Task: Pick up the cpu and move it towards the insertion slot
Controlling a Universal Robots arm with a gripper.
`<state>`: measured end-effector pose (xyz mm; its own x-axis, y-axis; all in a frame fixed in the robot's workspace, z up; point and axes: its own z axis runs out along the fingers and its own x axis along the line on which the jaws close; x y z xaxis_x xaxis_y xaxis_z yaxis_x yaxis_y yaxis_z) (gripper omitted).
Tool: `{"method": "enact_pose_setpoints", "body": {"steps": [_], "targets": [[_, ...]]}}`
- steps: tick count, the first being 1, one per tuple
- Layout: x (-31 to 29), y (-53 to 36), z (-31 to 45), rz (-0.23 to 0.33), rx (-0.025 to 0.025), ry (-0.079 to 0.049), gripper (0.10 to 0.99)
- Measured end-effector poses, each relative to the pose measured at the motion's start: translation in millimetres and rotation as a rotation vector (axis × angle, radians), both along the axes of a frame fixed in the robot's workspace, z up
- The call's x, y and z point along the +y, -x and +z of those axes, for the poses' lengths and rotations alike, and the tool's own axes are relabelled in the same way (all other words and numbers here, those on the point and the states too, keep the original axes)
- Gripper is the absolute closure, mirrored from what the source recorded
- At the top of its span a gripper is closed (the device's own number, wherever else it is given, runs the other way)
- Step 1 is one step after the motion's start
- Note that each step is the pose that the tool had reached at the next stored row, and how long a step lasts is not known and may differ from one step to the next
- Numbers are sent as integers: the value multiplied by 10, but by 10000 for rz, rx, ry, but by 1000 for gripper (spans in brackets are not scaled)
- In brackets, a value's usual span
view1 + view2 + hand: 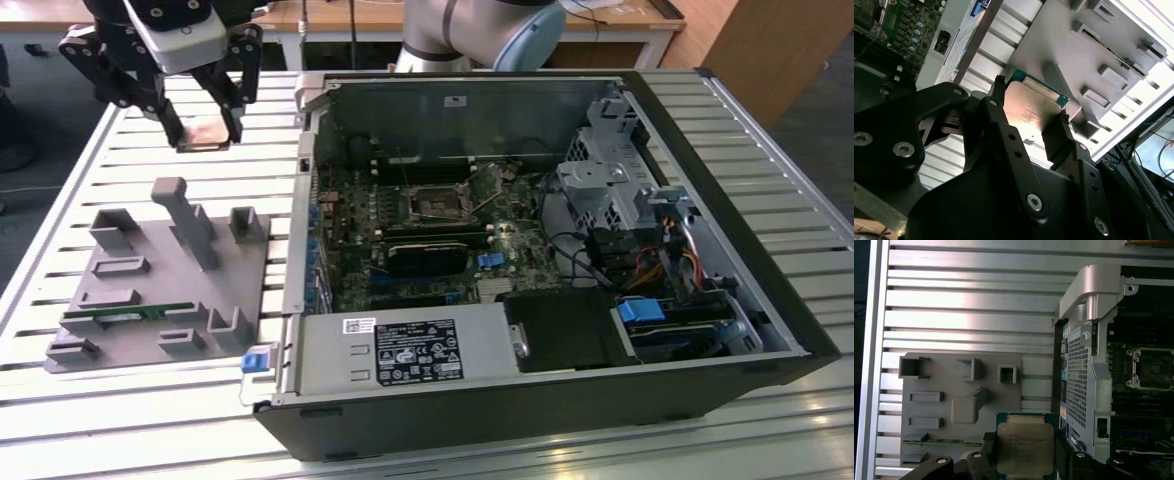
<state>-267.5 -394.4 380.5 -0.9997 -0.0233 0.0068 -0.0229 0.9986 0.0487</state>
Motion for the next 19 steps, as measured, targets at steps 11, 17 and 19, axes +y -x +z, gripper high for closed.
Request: {"method": "enact_pose_setpoints", "body": {"steps": [11, 17, 19], "targets": [[0, -72, 0, 0, 0, 0, 541], [0, -119, 0, 0, 1, 1, 541], [0, -135, 0, 0, 1, 0, 541]]}}
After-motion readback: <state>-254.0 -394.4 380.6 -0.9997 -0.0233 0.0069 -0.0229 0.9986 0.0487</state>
